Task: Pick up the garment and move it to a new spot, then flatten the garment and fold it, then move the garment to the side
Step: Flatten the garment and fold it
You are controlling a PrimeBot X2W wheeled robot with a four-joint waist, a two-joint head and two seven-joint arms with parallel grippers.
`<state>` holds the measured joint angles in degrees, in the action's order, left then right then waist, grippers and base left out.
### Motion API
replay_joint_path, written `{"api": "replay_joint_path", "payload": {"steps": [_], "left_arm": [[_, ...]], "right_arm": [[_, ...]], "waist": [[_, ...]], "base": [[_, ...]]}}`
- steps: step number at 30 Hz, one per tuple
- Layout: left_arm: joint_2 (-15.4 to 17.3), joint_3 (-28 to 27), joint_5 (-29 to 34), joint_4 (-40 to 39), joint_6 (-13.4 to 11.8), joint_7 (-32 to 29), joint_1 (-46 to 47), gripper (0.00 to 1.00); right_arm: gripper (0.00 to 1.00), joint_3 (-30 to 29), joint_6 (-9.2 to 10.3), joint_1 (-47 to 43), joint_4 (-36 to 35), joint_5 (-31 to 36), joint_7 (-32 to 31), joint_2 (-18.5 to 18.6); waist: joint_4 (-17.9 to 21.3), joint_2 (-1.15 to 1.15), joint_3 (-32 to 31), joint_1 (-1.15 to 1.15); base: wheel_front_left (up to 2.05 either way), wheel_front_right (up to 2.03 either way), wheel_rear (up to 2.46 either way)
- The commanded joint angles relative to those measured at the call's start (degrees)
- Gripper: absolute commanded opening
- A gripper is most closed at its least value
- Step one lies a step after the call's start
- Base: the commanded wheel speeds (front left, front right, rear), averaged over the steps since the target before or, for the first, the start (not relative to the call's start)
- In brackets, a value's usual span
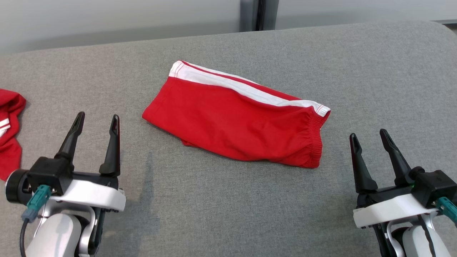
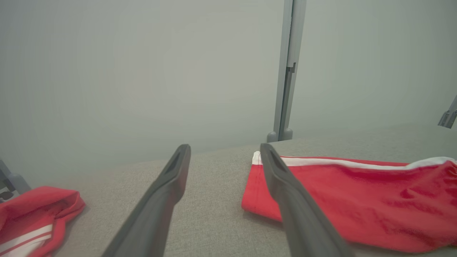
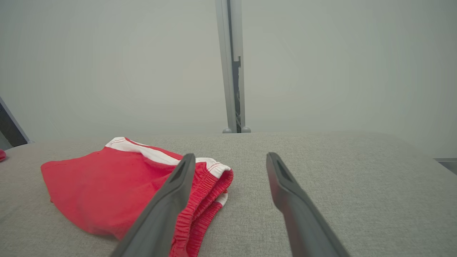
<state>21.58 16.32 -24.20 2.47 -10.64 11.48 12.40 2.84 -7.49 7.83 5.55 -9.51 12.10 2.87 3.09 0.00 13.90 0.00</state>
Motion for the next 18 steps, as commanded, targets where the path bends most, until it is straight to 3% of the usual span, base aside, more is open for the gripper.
{"api": "replay_joint_path", "payload": {"steps": [1,9,18], "left_arm": [[0.50,-0.06,-0.21,0.18,0.38,-0.18,1.45,1.00],[0.35,2.01,-0.32,3.43,3.00,-3.11,8.03,1.00],[-1.30,4.82,-4.84,19.06,10.65,-10.47,17.99,1.00]], "right_arm": [[1.00,0.12,-0.01,0.77,-0.33,0.46,-0.12,0.17],[1.00,0.42,-0.01,2.24,-0.59,0.45,-0.38,0.16],[1.00,2.08,-0.01,4.13,-0.31,-0.41,-0.39,0.18]], "waist": [[0.21,0.00,0.45,0.00],[0.86,0.00,2.52,0.00],[3.00,0.00,5.80,0.00]], "base": [[0.00,0.00,0.00],[0.00,0.00,0.00],[0.00,0.00,0.00]]}}
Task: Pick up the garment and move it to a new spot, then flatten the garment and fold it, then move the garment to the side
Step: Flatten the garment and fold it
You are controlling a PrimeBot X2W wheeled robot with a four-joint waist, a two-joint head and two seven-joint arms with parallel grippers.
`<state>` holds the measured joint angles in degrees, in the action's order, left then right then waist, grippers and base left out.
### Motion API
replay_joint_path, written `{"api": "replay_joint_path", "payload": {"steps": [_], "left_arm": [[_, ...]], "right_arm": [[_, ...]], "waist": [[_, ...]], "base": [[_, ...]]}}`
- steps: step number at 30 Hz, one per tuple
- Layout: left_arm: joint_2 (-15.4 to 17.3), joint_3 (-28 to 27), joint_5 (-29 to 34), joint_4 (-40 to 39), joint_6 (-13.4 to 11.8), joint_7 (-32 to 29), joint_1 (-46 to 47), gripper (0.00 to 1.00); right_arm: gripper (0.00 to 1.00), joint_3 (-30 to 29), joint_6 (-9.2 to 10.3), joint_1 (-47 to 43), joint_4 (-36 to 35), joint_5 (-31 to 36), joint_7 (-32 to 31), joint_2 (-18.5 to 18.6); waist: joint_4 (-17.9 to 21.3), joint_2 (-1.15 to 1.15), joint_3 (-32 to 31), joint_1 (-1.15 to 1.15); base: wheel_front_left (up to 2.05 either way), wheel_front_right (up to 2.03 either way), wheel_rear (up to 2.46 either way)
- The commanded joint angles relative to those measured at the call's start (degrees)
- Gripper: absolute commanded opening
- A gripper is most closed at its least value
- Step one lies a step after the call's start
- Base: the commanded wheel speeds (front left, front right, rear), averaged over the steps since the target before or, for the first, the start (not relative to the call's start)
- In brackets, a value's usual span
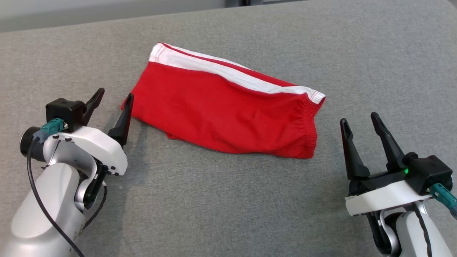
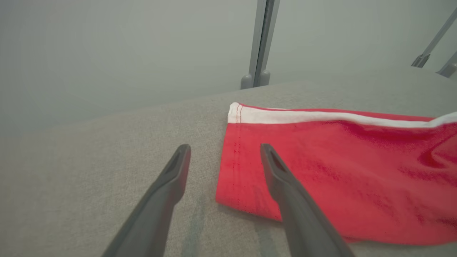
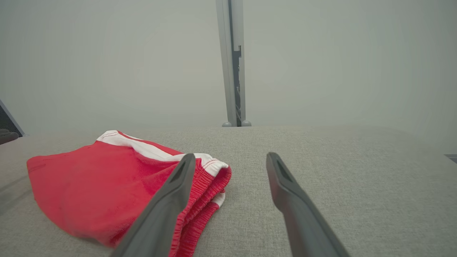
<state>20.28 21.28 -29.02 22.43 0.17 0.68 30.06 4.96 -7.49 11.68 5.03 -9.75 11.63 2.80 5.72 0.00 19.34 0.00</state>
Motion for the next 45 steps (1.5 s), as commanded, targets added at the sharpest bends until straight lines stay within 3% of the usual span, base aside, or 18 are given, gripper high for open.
{"api": "replay_joint_path", "payload": {"steps": [1,14,16,17,20,33,39,45], "left_arm": [[-0.16,-0.07,-0.61,1.14,0.52,-0.35,1.06,1.00],[-2.74,1.88,-7.14,17.74,6.02,-9.53,6.32,1.00],[-3.15,2.65,-8.18,18.58,6.57,-10.87,6.49,0.42],[-3.46,2.84,-8.70,18.75,6.74,-11.25,6.49,0.01],[-3.47,3.58,-9.70,19.26,6.96,-12.38,6.89,0.00],[-3.55,2.50,-10.47,16.96,5.95,-6.20,6.33,0.00],[-4.42,1.62,-11.75,10.24,3.49,-3.09,-0.07,0.00],[-5.32,0.86,-12.38,-0.04,-0.94,-1.39,-8.87,0.00]], "right_arm": [[1.00,0.11,-0.01,0.49,0.34,-0.46,0.18,0.26],[1.00,2.24,-0.01,2.42,2.64,-3.45,1.66,0.26],[1.00,2.46,-0.01,2.73,2.94,-3.93,1.82,0.27],[1.00,2.49,-0.01,2.78,3.12,-4.17,1.99,0.26],[1.00,2.44,-0.01,2.86,3.71,-4.97,2.21,0.26],[1.00,-0.16,-0.01,1.48,4.53,-5.00,2.94,0.28],[1.00,-1.95,-0.01,-0.14,4.04,-4.01,2.23,0.28],[1.00,-3.35,-0.01,-1.60,3.20,-2.51,0.70,0.30]], "waist": [[0.66,0.00,0.57,0.00],[2.53,0.00,2.16,0.00],[2.61,0.00,2.12,0.00],[2.59,0.00,2.05,0.00],[2.43,0.00,1.89,0.00],[-0.43,0.00,0.15,0.00],[-3.31,0.00,-1.47,0.00],[-5.82,0.00,-2.95,0.00]], "base": [[0.00,0.00,0.00],[0.00,0.00,0.00],[0.00,0.00,0.00],[0.00,0.00,0.00],[0.00,0.00,0.00],[0.00,0.00,0.00],[0.00,0.00,0.00],[0.00,0.00,0.00]]}}
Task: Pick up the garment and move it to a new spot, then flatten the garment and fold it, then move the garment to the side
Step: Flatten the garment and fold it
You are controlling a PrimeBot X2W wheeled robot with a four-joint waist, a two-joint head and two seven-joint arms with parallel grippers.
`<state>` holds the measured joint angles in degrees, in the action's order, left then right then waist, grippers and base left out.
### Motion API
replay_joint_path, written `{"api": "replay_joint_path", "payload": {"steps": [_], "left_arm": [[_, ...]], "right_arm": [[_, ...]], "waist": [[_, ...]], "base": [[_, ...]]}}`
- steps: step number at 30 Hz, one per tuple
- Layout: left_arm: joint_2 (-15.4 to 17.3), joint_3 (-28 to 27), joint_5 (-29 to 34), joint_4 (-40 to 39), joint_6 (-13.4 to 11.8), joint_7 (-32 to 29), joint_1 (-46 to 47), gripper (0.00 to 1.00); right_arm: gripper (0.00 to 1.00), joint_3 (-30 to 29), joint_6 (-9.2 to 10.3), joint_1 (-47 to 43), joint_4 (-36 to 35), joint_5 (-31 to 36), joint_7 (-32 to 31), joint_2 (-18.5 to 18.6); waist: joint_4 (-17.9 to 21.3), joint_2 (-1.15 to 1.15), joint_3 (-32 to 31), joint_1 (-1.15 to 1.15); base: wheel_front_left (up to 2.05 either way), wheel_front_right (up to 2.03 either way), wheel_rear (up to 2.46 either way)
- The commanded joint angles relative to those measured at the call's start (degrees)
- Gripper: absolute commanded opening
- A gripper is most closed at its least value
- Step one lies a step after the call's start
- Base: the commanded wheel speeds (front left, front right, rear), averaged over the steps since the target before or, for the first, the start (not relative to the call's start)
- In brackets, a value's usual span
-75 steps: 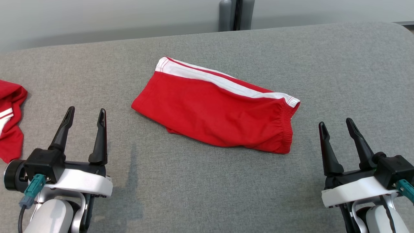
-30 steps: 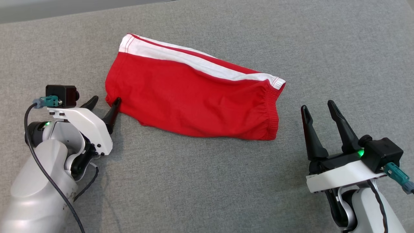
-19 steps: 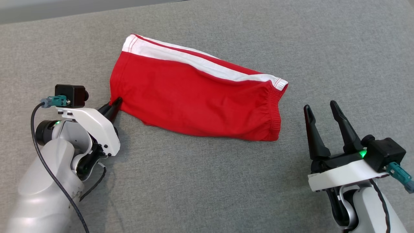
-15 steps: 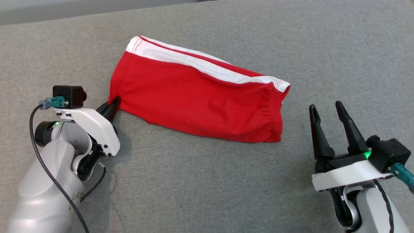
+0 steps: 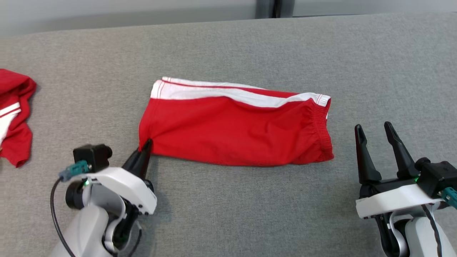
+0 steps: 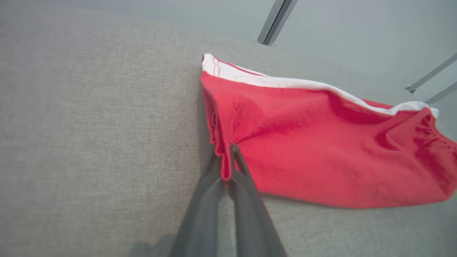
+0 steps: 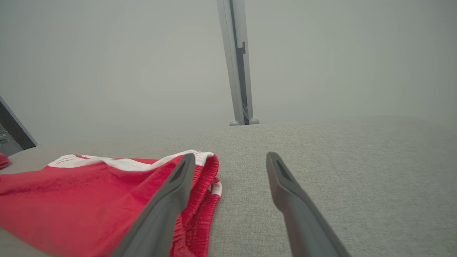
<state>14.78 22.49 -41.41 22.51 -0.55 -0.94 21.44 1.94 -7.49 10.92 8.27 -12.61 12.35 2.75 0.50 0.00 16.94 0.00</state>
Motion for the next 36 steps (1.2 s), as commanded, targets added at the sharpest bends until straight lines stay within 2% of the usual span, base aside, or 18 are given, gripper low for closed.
{"api": "replay_joint_path", "payload": {"steps": [1,4,9,10,12,15,19,23,29,36], "left_arm": [[-0.06,-0.40,-0.43,-1.71,-0.92,0.06,-1.76,0.00],[-0.42,-0.45,-1.28,-5.86,-2.99,-0.60,-5.79,0.00],[-1.07,-0.44,-2.84,-9.96,-5.08,-1.88,-10.45,0.00],[-1.26,-0.57,-3.05,-10.37,-5.35,-1.81,-10.89,0.24],[-1.44,-0.86,-3.10,-10.93,-5.76,-1.25,-11.51,1.00],[-1.17,-1.43,-1.25,-11.92,-7.00,1.73,-11.72,1.00],[0.57,-3.18,4.46,-14.33,-9.79,10.22,-10.10,1.00],[2.06,-4.13,9.01,-17.14,-11.49,14.26,-9.12,1.00],[4.54,-5.33,14.60,-21.00,-13.18,15.59,-8.69,1.00],[6.90,-5.64,15.69,-22.09,-12.60,15.23,-12.52,1.00]], "right_arm": [[1.00,-0.39,-0.01,-0.99,-0.25,0.48,-0.44,0.33],[1.00,-0.57,-0.01,-1.26,-0.87,0.91,-1.19,0.36],[1.00,-0.62,-0.01,-2.02,-1.40,1.12,-2.32,0.39],[1.00,-0.61,-0.01,-2.08,-1.43,1.09,-2.36,0.39],[1.00,-0.34,-0.01,-2.11,-1.71,0.83,-2.45,0.38],[1.00,-0.06,-0.01,-2.47,-1.68,0.41,-2.59,0.39],[1.00,-0.14,-0.01,-2.91,-1.91,0.75,-2.77,0.43],[1.00,-0.51,-0.01,-2.80,-2.37,1.76,-3.03,0.66],[1.00,-1.01,-0.01,-2.98,-2.82,3.57,-3.58,0.90],[1.00,-1.38,-0.01,-4.22,-3.01,4.54,-4.68,0.82]], "waist": [[-0.86,0.00,-0.79,0.00],[-1.45,0.00,-1.51,0.00],[-1.54,0.00,-2.22,0.00],[-1.54,0.00,-2.39,0.00],[-1.44,0.00,-2.74,0.00],[-1.06,0.00,-3.54,0.00],[-0.81,0.00,-4.87,0.00],[-0.89,0.00,-5.66,0.00],[-1.26,0.00,-6.64,0.00],[-1.15,0.00,-8.27,0.00]], "base": [[0.00,0.00,0.00],[0.00,0.00,0.00],[0.00,0.00,0.00],[0.00,0.00,0.00],[0.00,0.00,0.00],[0.00,0.00,0.00],[0.00,0.00,0.00],[0.00,0.00,0.00],[0.00,0.00,0.00],[0.00,0.00,0.00]]}}
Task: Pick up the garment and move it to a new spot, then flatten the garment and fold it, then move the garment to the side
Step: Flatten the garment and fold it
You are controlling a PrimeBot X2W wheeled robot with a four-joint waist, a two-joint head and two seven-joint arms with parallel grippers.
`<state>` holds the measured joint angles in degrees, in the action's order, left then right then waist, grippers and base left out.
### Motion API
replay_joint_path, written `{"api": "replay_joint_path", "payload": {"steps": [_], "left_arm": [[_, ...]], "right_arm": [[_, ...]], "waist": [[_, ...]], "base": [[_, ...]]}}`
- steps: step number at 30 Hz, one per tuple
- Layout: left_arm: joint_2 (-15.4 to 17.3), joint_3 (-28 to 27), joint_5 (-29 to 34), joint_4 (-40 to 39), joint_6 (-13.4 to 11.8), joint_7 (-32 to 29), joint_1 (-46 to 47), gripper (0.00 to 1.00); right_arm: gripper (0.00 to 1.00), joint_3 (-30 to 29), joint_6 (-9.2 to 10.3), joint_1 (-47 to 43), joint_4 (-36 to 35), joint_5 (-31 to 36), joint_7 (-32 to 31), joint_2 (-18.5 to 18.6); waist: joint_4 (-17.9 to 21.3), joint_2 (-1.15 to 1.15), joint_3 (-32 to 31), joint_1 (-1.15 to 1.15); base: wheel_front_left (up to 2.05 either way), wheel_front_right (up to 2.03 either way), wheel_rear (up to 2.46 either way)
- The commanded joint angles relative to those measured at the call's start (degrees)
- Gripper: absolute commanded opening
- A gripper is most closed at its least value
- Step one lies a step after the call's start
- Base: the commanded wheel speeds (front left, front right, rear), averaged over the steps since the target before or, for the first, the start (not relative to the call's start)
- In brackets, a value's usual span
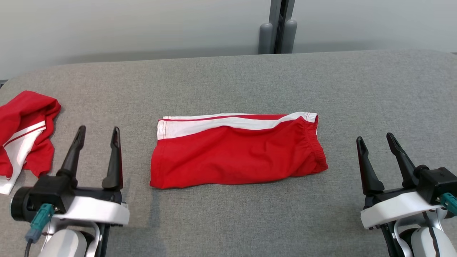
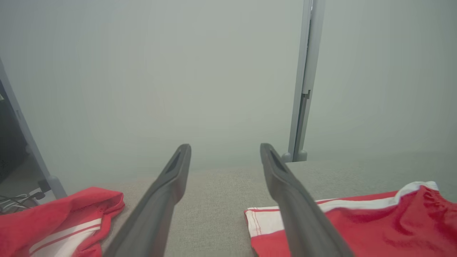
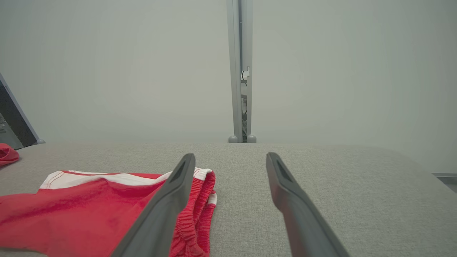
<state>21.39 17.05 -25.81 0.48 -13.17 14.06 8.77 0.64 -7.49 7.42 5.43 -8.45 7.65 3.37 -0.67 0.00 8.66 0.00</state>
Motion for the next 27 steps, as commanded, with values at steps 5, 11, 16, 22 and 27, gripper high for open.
{"api": "replay_joint_path", "payload": {"steps": [5,11,16,22,27], "left_arm": [[0.72,0.62,-0.21,-0.54,-0.22,-1.17,-1.53,1.00],[0.88,1.11,-0.34,-0.46,0.04,-1.90,-1.08,1.00],[0.76,1.62,-0.13,-0.04,0.30,-2.16,0.26,1.00],[0.13,2.26,-0.45,0.52,0.56,-2.28,1.54,1.00],[-0.68,2.75,-0.36,1.21,0.62,-1.83,2.57,1.00]], "right_arm": [[1.00,-0.45,-0.01,-0.92,-0.10,0.22,-0.48,0.08],[1.00,-0.66,-0.01,-0.31,0.41,0.24,-1.12,0.08],[1.00,-0.67,-0.01,1.41,2.12,0.05,-2.29,0.88],[1.00,2.23,-0.01,6.01,6.81,-0.50,-4.59,1.81],[1.00,5.40,-0.01,10.12,13.22,-2.49,-5.61,2.02]], "waist": [[0.08,0.00,-0.31,0.00],[-0.59,0.00,0.21,0.00],[-1.79,0.00,1.15,0.00],[-3.28,0.00,3.00,0.00],[-4.19,0.00,4.92,0.00]], "base": [[0.00,0.00,0.00],[0.00,0.00,0.00],[0.00,0.00,0.00],[0.00,0.00,0.00],[0.00,0.00,0.00]]}}
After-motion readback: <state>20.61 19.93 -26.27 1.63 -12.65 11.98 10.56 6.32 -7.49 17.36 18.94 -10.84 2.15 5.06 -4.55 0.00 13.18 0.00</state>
